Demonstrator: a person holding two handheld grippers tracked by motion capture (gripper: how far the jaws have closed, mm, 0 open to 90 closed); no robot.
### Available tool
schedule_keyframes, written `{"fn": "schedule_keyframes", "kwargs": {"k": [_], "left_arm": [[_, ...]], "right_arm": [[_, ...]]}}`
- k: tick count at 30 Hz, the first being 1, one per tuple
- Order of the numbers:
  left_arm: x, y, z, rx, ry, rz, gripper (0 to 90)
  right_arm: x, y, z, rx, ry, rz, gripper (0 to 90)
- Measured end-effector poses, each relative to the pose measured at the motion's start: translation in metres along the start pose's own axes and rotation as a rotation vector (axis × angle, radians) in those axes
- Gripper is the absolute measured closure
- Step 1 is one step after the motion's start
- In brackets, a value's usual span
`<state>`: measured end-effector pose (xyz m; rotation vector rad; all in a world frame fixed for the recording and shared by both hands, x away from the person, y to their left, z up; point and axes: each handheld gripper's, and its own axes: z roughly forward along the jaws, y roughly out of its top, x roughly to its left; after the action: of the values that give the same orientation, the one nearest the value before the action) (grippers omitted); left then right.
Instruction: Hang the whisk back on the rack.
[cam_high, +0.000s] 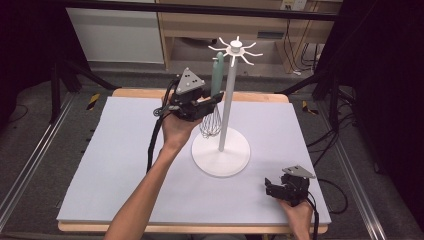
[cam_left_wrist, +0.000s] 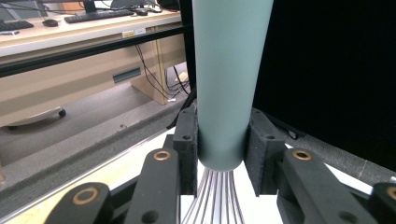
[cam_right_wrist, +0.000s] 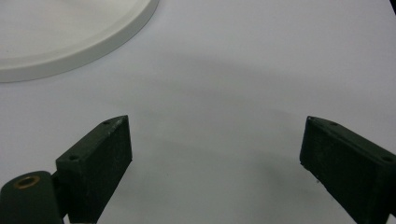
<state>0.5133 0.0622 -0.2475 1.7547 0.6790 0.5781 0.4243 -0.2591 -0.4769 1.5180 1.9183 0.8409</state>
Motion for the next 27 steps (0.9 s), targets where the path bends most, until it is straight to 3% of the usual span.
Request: {"fn": "schedule_keyframes", "kwargs": {"k": [13, 27], "left_arm": [[-0.001, -0.005, -0.014, 0.002, 0.001, 0.015, 54.2], [0.006, -0.044, -0.050, 0.038, 0.012, 0.021, 47.8]], "right_arm": [[-0.001, 0.000, 0.000, -0.001, -0.004, -0.005, 9.7], [-0.002, -0.001, 0.000, 0.001, -0.009, 0.003, 9.4]]}}
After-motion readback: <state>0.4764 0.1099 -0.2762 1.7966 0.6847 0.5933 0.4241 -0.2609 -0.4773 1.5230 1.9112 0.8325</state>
